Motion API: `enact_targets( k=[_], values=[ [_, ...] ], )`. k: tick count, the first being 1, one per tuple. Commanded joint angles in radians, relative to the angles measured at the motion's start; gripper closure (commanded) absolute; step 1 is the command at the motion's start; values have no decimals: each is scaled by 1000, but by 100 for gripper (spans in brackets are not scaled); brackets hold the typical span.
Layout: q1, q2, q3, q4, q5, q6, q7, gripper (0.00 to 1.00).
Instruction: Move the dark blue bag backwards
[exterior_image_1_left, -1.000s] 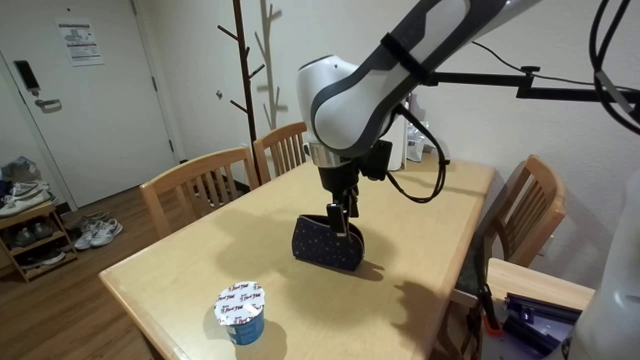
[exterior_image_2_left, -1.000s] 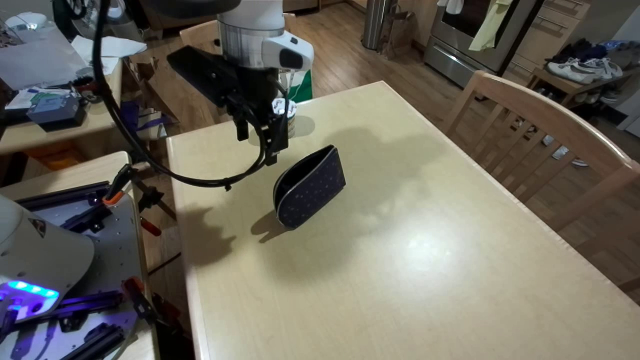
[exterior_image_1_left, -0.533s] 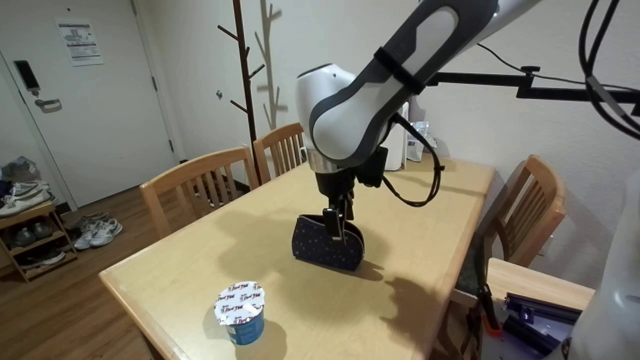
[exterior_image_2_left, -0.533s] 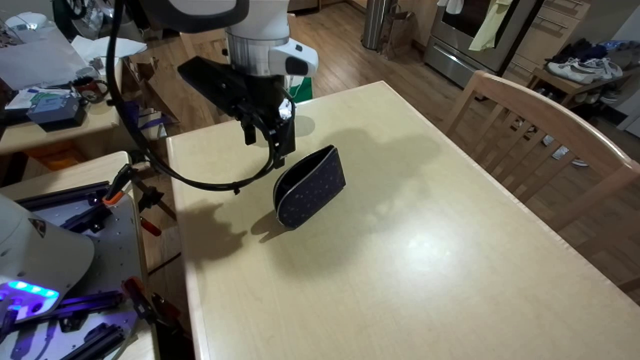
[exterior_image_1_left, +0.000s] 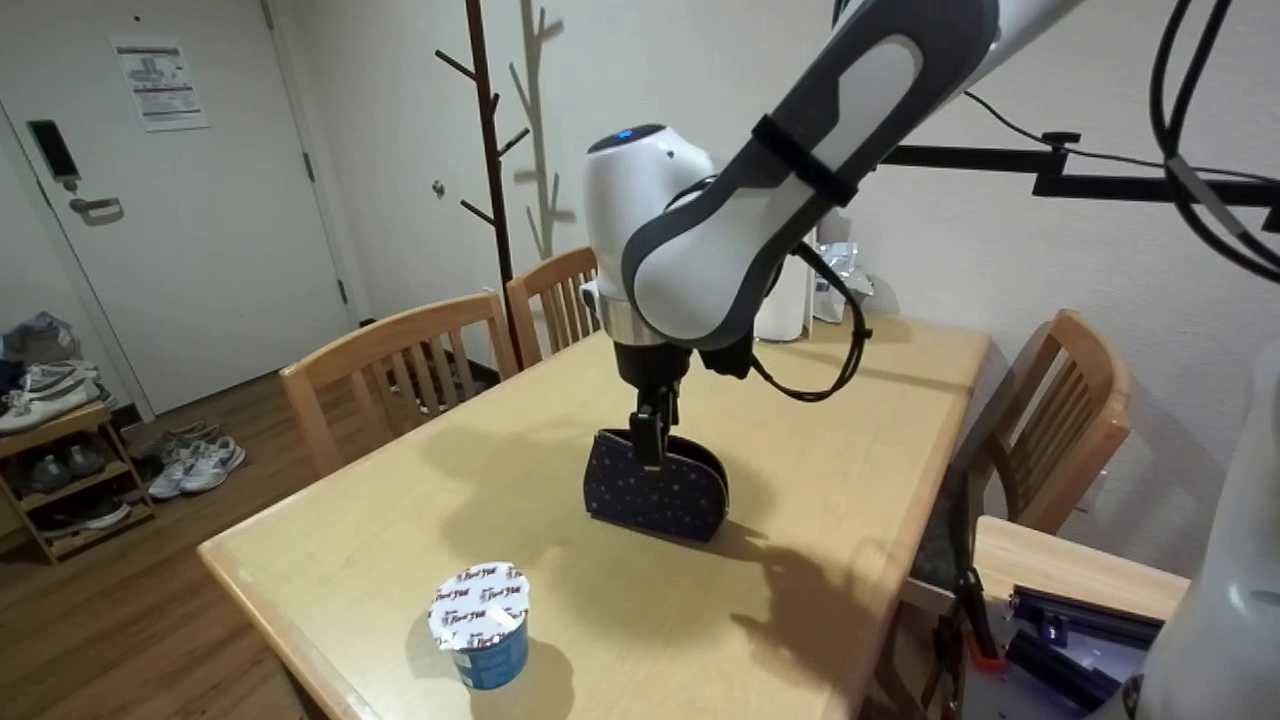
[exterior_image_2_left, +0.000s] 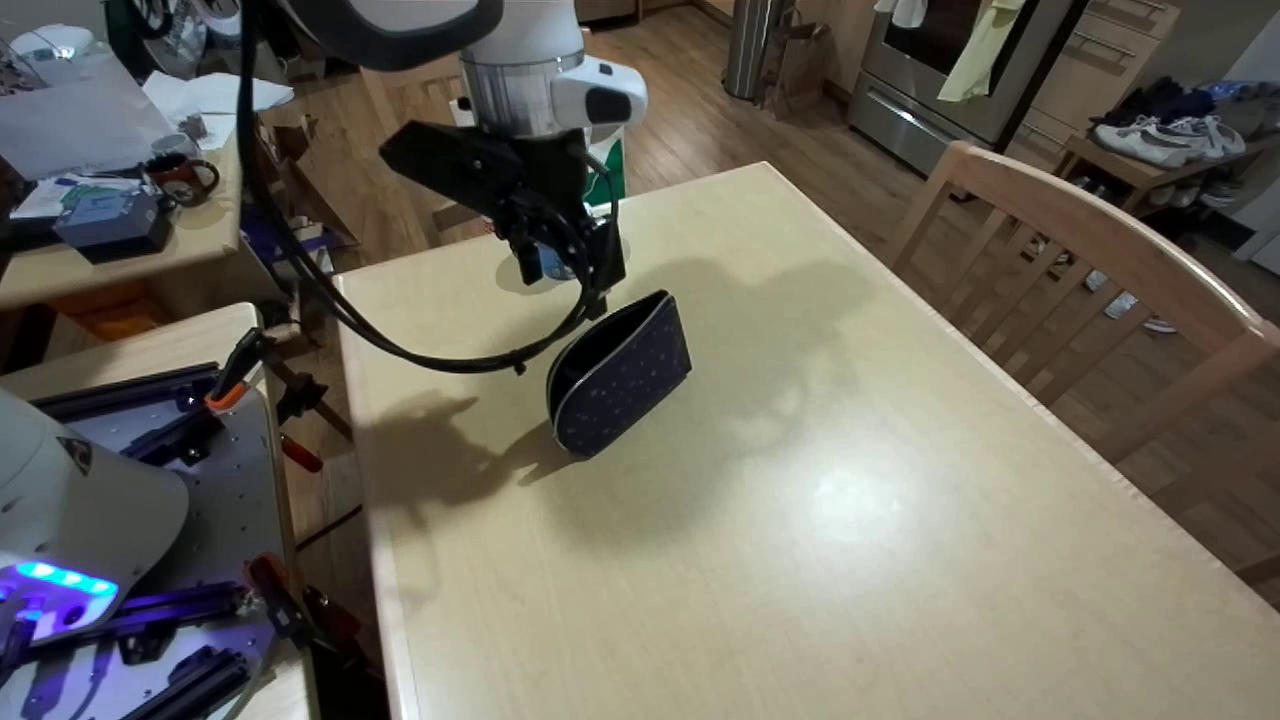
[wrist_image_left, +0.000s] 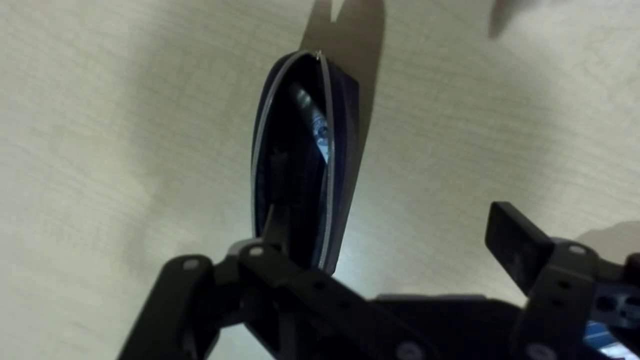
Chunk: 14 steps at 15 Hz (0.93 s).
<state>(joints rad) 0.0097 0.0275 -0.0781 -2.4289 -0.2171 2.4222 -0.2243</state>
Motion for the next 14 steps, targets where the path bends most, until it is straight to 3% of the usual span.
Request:
enact_targets(
  k=[1, 5, 6, 7, 14],
  values=[
    [-31, 39, 5, -35, -17, 154, -3, 0],
    [-53, 88, -1, -77, 10, 290, -5, 0],
    [-60, 101, 0, -83, 18, 311, -15, 25],
    [-65, 110, 0, -88, 27, 330, -17, 26],
    [-80, 162, 9, -90, 45, 379, -20, 73]
  ],
)
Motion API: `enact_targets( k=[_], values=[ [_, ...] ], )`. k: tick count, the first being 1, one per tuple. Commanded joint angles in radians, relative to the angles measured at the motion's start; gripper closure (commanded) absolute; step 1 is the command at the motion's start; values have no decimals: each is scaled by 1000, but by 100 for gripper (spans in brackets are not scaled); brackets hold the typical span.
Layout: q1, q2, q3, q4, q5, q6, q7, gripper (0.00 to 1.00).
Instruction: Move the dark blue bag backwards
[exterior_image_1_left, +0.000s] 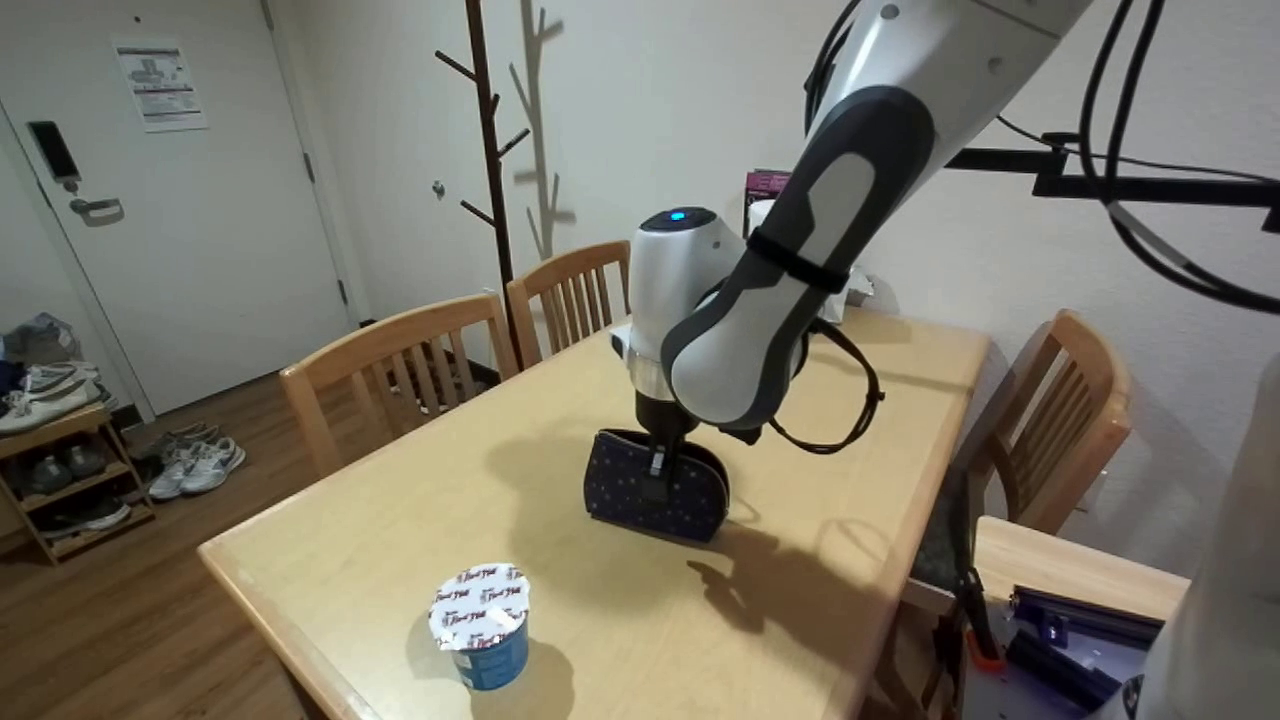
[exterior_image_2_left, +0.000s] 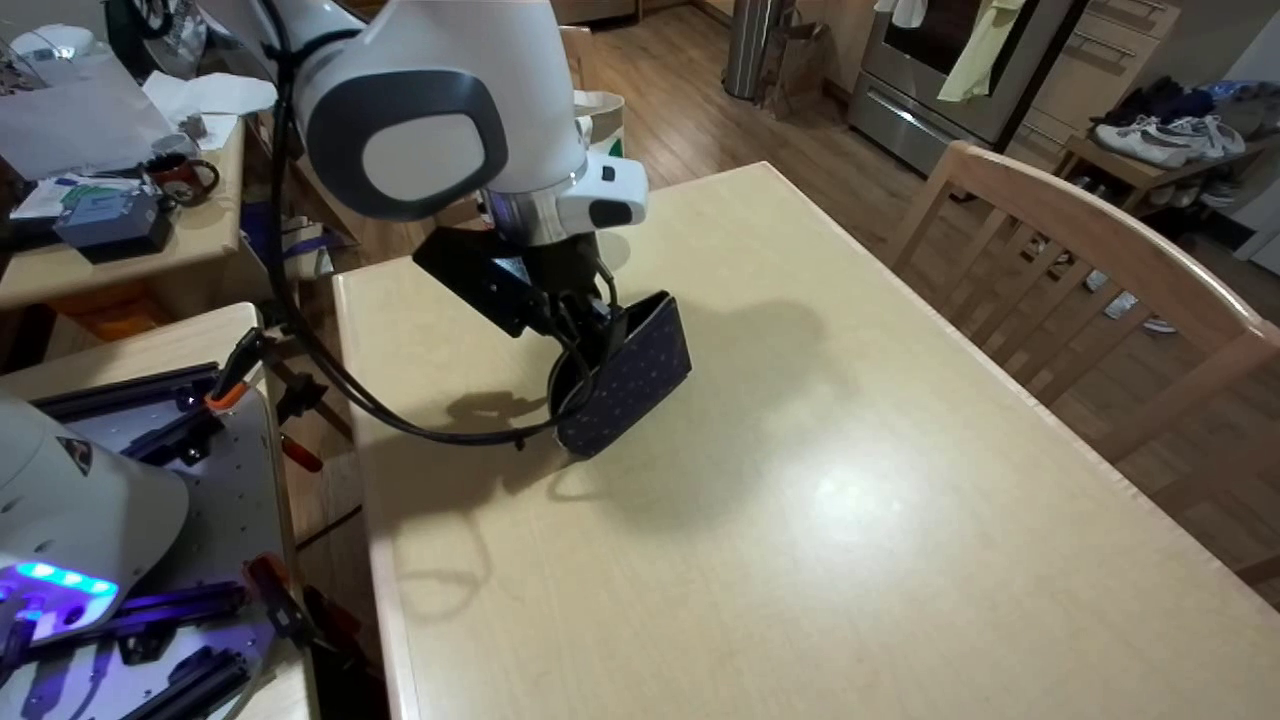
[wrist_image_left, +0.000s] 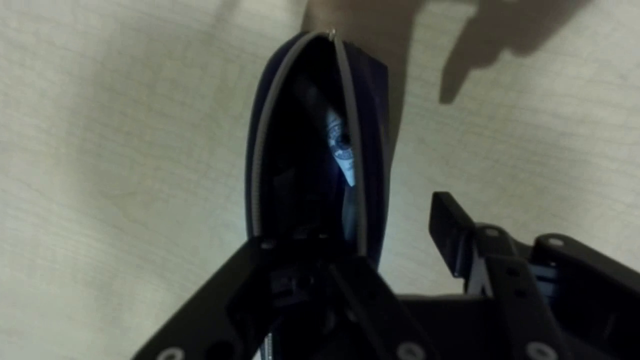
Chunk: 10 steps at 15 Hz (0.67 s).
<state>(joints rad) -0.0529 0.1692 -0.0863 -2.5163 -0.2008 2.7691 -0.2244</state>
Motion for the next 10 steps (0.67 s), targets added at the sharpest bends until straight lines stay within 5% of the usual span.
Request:
enact_targets(
  k=[1, 4, 10],
  values=[
    [-18, 24, 19, 0, 29, 30, -25, 80],
    [-25, 3, 34, -8, 27, 10, -88, 95],
    [-52, -84, 89, -40, 65, -77, -362, 96]
  ],
)
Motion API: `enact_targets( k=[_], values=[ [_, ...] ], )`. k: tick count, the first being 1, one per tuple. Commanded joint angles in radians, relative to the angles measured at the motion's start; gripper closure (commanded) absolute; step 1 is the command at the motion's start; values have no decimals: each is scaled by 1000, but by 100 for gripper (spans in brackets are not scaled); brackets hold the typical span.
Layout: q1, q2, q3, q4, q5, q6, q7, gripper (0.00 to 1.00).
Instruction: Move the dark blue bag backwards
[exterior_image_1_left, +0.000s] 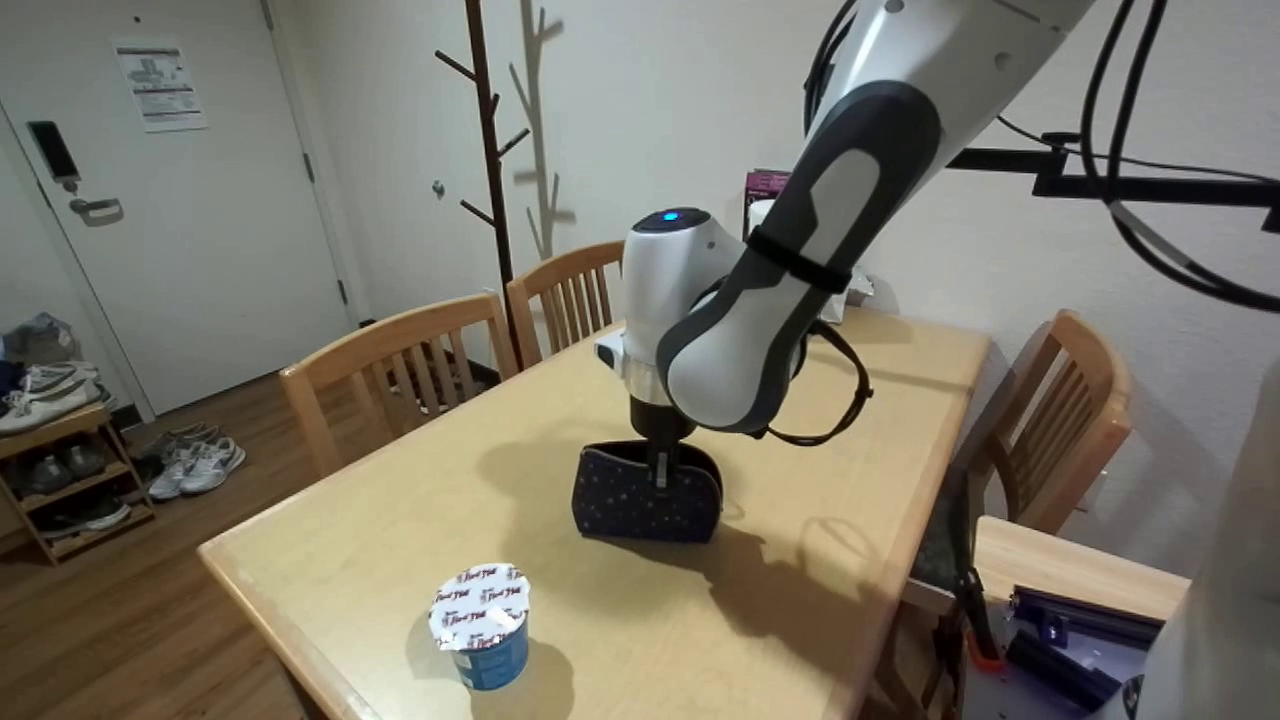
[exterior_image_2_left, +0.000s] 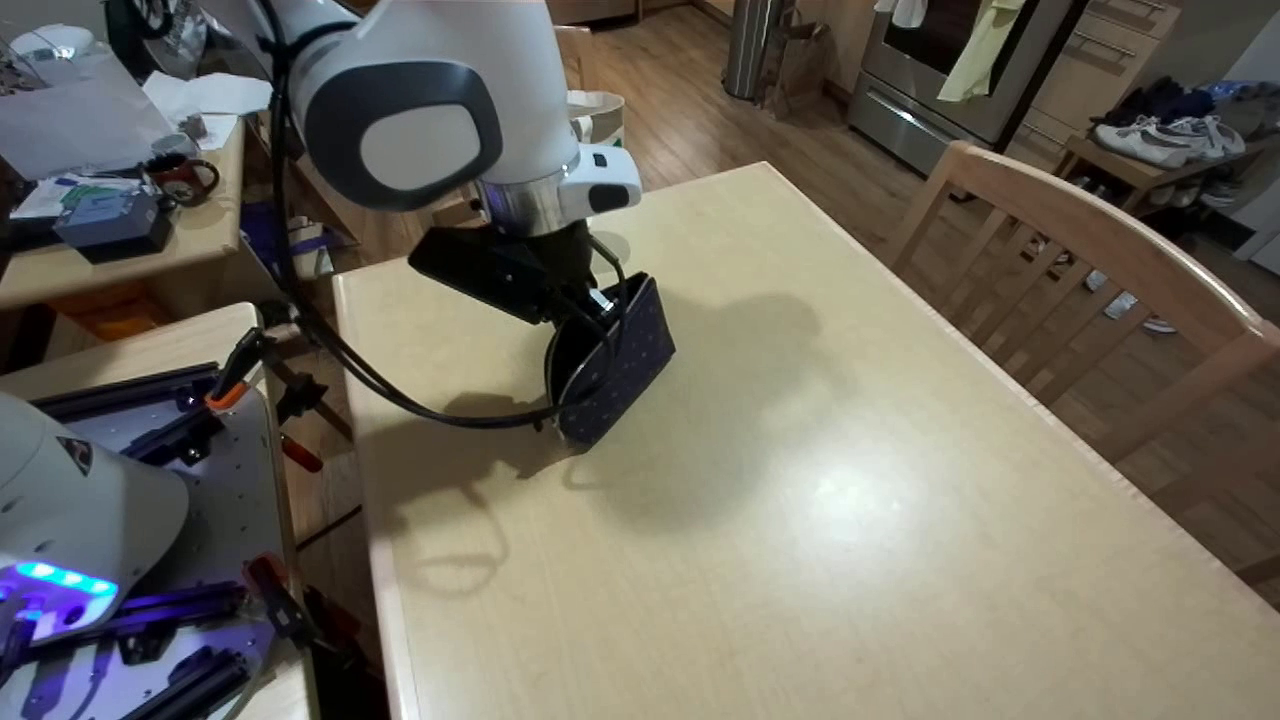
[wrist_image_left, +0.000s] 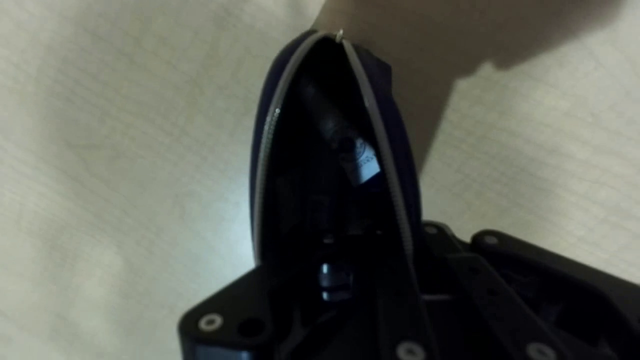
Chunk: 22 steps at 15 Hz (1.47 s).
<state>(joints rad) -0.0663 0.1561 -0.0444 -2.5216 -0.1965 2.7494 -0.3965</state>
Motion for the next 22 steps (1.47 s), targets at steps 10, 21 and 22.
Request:
enact_targets(
  k=[10, 21, 22],
  values=[
    [-17, -52, 11, -25, -107, -140, -580, 96],
    [-13, -68, -5, -26, -57, -84, -499, 98],
    [-15, -60, -4, -24, -45, -76, -479, 98]
  ],
)
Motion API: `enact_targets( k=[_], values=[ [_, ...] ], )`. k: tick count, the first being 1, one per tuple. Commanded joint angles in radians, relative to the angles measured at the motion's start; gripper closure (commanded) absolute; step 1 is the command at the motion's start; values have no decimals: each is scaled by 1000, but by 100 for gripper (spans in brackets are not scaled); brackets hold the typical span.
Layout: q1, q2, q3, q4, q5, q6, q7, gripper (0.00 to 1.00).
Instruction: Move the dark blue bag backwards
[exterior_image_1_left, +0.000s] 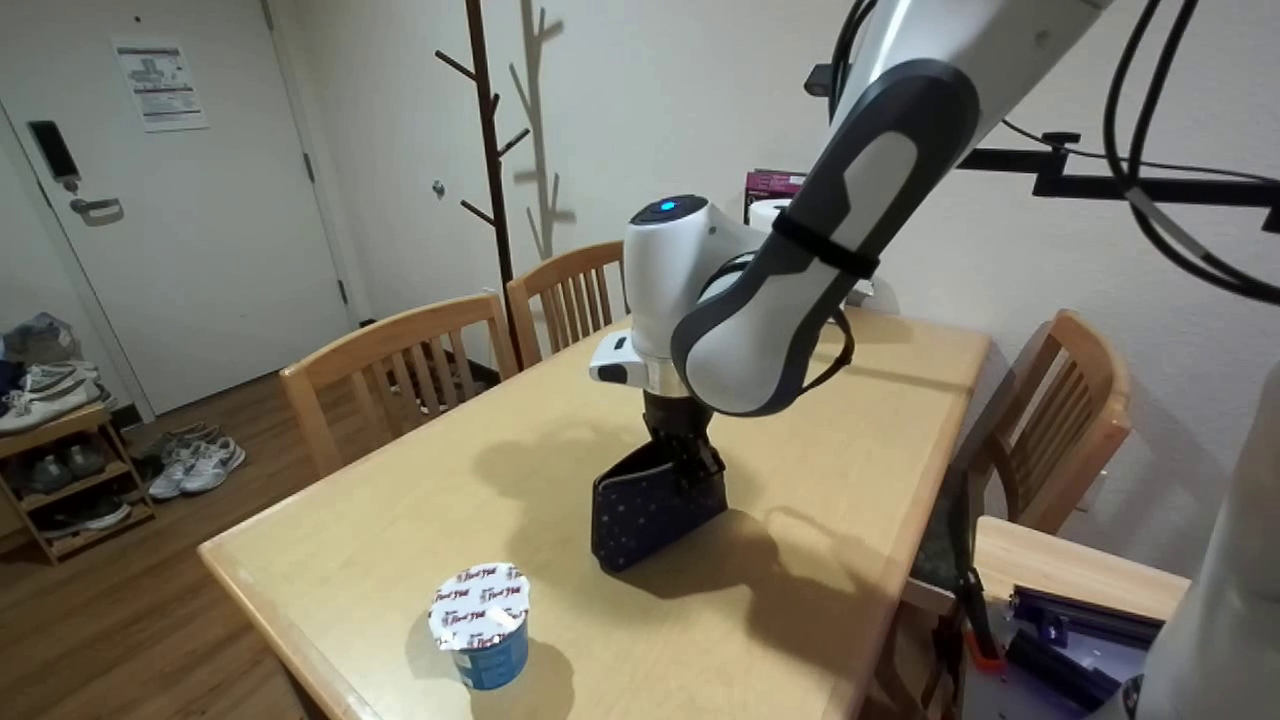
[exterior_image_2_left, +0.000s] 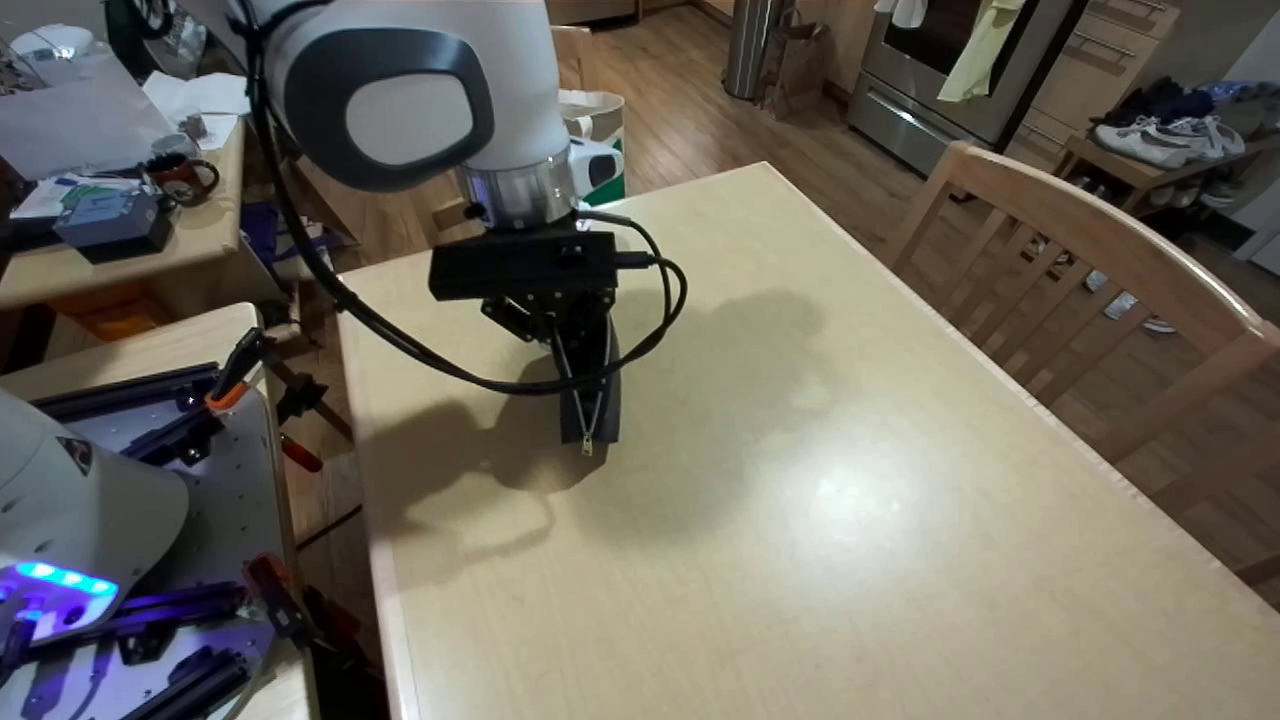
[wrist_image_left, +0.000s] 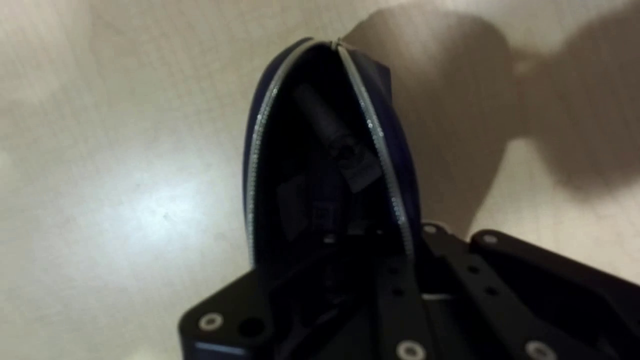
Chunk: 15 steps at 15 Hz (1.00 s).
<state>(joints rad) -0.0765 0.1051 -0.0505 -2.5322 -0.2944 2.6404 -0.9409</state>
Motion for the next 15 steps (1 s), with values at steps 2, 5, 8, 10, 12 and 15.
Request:
enact_targets(
  k=[2, 5, 8, 10, 12, 15],
  values=[
    [-10, 3, 6, -11, 92, 53, 54, 97],
    [-16, 30, 0, -5, 41, 102, -29, 96],
    [-7, 66, -10, 31, -77, 64, -93, 96],
    [8, 84, -10, 69, -144, 39, -102, 96],
    [17, 94, 8, 107, -172, 25, -139, 97],
    [14, 114, 41, 152, -149, 25, -265, 97]
  ],
)
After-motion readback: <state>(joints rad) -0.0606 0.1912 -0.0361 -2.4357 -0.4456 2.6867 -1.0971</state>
